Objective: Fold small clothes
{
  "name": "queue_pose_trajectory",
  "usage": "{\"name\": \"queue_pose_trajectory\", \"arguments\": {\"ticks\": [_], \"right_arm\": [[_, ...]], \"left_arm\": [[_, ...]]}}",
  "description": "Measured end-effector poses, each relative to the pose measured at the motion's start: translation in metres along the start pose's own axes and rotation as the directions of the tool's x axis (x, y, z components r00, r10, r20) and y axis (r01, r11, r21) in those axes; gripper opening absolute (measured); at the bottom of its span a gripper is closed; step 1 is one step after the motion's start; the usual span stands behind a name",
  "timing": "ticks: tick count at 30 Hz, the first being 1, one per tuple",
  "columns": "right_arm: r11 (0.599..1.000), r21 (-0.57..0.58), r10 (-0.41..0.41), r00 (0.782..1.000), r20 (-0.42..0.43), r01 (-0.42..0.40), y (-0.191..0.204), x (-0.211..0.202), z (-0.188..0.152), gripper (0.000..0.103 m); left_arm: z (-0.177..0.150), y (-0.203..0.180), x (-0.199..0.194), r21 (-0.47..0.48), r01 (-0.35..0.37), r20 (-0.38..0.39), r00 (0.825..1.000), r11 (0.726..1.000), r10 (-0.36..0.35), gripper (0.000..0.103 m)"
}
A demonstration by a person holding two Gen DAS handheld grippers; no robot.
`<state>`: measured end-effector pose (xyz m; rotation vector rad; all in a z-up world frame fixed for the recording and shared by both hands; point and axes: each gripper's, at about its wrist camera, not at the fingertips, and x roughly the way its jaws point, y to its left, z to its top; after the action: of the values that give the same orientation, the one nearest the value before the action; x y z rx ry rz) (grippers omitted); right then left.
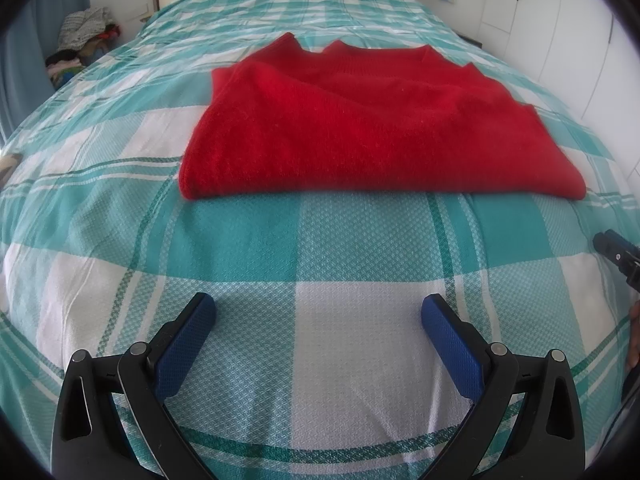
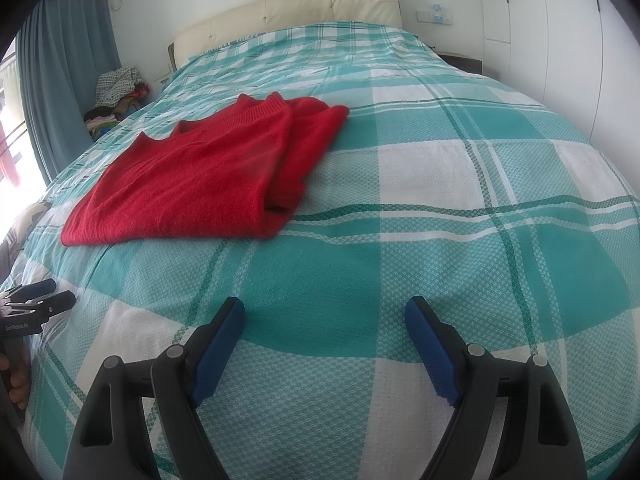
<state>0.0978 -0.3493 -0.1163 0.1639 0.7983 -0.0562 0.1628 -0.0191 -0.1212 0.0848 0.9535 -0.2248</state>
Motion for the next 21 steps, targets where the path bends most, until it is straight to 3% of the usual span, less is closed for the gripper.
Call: {"name": "queue_pose_trajectory", "arguments": {"ticks": [21], "right_arm": [[1.000, -0.001, 0.003, 1.000, -0.002, -0.003, 0.0019, 0.0000, -0.0022, 0.083]], "left_arm": [[0.0003, -0.0003, 0.0001, 0.000, 0.000, -0.001, 1.000, 1.000, 0.000, 0.103]]}}
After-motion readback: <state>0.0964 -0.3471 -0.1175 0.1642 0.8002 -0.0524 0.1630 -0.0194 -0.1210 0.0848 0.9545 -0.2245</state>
